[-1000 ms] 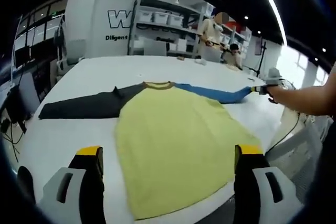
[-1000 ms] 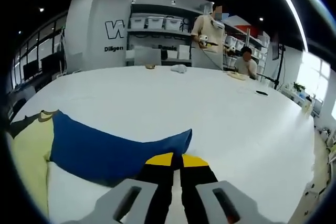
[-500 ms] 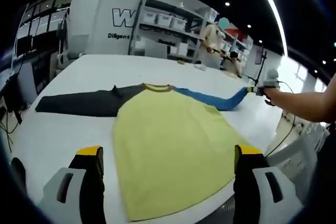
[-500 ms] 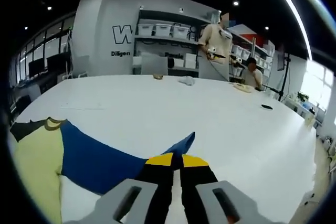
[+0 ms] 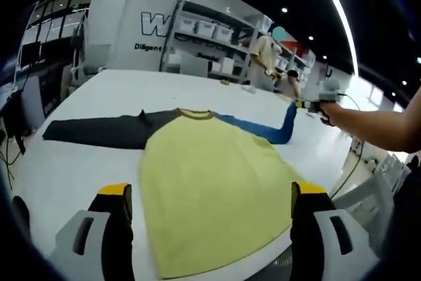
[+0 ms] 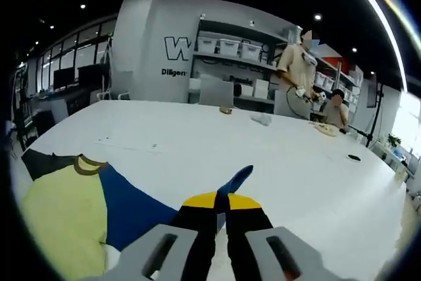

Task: Fold the garment on the visible template until the final outline fits inside the template.

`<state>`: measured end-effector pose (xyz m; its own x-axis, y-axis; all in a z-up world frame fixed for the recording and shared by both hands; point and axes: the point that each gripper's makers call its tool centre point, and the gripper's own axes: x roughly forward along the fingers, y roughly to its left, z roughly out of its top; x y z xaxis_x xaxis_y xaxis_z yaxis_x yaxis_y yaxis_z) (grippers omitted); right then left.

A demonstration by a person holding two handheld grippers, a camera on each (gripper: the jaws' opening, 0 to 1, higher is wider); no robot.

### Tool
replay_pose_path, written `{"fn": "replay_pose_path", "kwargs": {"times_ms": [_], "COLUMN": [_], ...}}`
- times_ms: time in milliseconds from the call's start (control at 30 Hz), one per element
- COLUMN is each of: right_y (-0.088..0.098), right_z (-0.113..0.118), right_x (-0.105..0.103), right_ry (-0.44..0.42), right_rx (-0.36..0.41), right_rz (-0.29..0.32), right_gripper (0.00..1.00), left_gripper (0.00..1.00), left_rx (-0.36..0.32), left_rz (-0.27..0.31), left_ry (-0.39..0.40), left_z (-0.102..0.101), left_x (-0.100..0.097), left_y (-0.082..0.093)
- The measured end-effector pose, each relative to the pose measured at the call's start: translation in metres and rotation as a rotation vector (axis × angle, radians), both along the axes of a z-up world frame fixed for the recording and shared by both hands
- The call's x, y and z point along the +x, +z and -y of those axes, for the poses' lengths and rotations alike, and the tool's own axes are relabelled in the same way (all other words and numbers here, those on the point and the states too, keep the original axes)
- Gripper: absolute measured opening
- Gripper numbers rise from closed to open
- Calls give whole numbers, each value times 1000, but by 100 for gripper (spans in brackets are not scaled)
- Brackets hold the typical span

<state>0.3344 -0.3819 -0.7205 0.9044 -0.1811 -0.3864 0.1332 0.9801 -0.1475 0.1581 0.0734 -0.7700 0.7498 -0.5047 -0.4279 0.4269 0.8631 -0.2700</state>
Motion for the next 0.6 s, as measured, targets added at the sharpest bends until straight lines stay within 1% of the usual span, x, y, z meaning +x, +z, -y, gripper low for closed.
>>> {"fn": "replay_pose_path", "kwargs": {"times_ms": [67,100,233,333,500,600], "right_y": [2,3,5,6,6,6], "right_z": [-8,-17,-38,-63,-92,-116], "right_x": [4,9,18,27,37,46], "right_ry": [15,34,75,124,177,224], "right_rx": [-2,-2,-9,-12,-12,-18], "right_rz": [2,2,0,1,-3,-7], "right_gripper": [0,0,0,0,0,0], "left_gripper": [95,95,95,95,94,94], "left_rx": [-4,-6,-4,-5,-13,-19], "left_rz": [3,4,6,10,13,13], "left_ry": [2,2,-2,-1,4,6], "left_z": [0,0,1,1,0,0], "left_x": [0,0,0,0,0,0], "left_y": [1,2,2,3,5,6]}}
